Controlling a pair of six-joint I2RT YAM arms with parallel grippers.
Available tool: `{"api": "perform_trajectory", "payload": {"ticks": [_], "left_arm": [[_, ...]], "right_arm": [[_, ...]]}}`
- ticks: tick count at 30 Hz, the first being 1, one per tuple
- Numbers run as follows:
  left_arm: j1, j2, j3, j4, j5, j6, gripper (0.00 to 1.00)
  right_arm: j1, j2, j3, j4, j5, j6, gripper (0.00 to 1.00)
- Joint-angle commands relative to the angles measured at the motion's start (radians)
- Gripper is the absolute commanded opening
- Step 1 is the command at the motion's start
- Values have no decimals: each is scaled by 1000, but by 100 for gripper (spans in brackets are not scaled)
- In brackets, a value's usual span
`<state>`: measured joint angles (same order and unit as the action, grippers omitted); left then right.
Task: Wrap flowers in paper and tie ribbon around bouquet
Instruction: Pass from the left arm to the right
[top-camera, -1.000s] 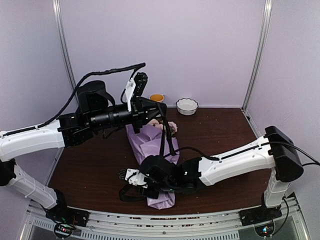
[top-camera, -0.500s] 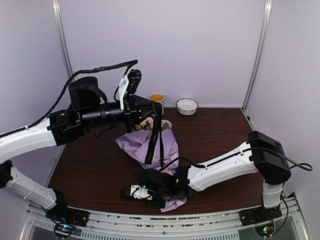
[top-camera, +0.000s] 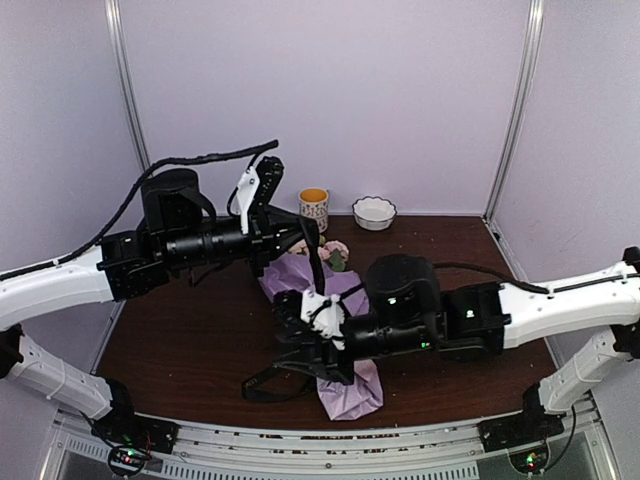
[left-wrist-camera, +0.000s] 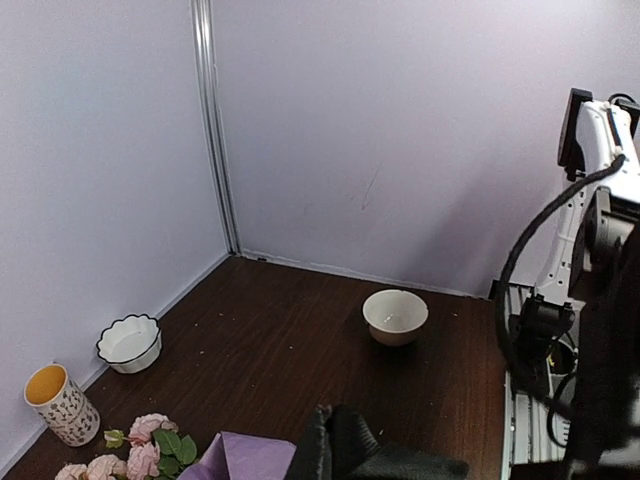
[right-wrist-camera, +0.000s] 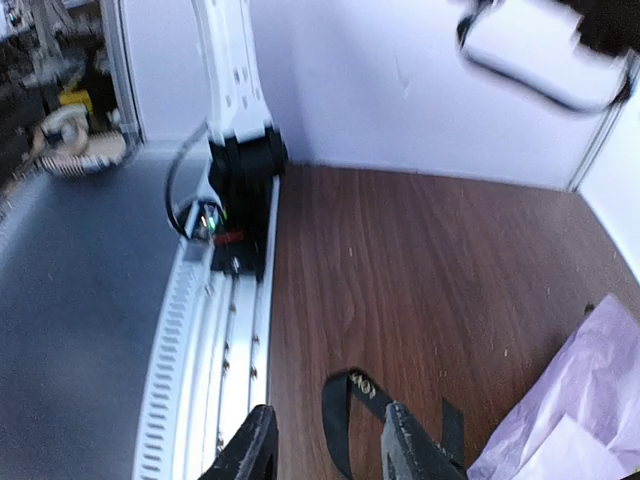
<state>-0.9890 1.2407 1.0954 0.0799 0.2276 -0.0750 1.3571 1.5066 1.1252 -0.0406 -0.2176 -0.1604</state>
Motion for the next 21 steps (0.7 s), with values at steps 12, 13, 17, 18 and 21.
{"api": "perform_trajectory", "payload": {"ticks": [12,13,17,18,21], "left_arm": [[6,-18,-9,49,-17,17,0],[6,-14,-5,48,-16,17,0],[6,-2,6,37,-12,14,0],[6,-1,5,36,-10,12,0],[6,-9,-8,42,-3,14,0]], "right_arm": [[-194,-264,-118,112,130,212,54],[-193,-245,-98,100,124,204,56],[-194,-158,-8,41,146,202,63],[-194,-136,15,32,190,208,63],[-195,-105,48,19,278,227,51]]}}
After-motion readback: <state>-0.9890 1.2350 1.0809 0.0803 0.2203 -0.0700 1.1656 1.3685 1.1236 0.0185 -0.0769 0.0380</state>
